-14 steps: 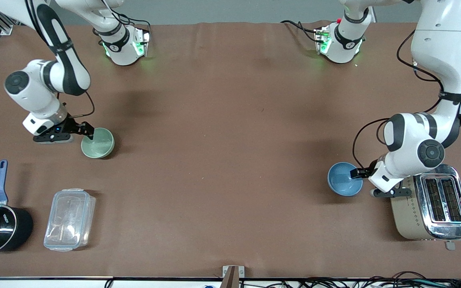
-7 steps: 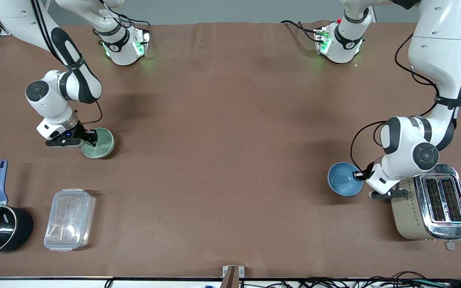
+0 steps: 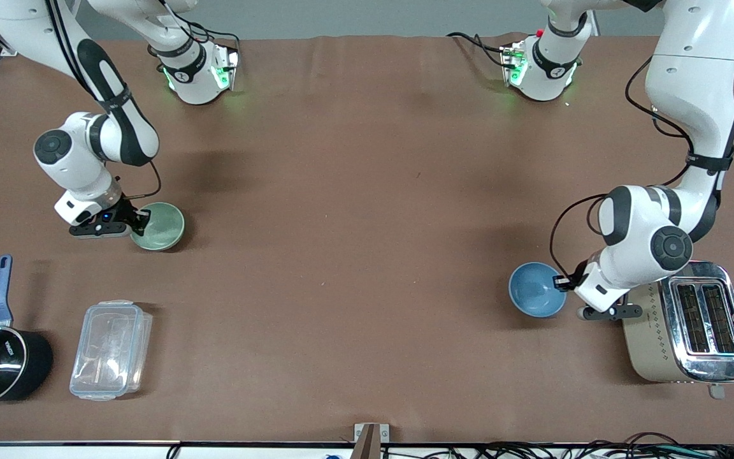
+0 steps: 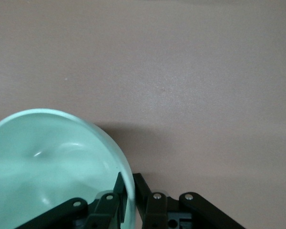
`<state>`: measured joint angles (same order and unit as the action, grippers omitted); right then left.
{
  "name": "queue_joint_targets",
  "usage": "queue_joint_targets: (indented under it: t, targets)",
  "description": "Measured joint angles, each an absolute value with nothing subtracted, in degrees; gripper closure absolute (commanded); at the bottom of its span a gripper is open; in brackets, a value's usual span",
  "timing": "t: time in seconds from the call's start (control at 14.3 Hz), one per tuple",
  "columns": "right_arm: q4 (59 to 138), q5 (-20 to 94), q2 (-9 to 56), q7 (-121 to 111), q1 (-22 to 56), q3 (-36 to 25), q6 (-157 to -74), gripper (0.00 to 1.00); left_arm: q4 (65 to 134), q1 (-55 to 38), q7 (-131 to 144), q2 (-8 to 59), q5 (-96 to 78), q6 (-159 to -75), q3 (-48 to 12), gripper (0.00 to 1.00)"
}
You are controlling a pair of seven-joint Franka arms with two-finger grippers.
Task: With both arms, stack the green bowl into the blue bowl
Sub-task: 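Slide the blue bowl with the left gripper toward the green bowl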
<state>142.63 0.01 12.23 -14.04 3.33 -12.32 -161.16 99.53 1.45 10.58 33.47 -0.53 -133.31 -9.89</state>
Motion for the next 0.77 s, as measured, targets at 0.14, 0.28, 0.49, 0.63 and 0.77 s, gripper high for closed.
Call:
queue_joint_targets:
  t: [0.14,0.28,0.49,0.63,0.77]
  targets:
    - [140.11,0.01,9.34,-14.04,3.37,-12.28,-153.11,1.0,97.98,1.26,17.18,33.44,-1.14,-133.3,-14.34,1.0]
    - [137.35,0.01,6.49,-13.82,3.45,-12.07,-145.47,1.0,96.87,0.31,25.99,33.43,-1.15,-133.28,-19.15,1.0]
    - [130.59,0.02,3.52,-13.18,3.82,-11.78,-131.37,1.0,95.72,-6.44,37.45,33.48,-1.15,-133.27,-21.36,1.0]
    - [124.44,0.04,2.86,-13.08,4.02,-11.72,-122.59,1.0,95.02,-12.36,44.78,33.97,-1.15,-133.27,-21.34,1.0]
    - [119.63,0.13,2.8,-12.58,4.35,-11.17,-117.11,1.0,93.97,-17.33,50.58,35.2,-1.15,-133.33,-21.2,1.0]
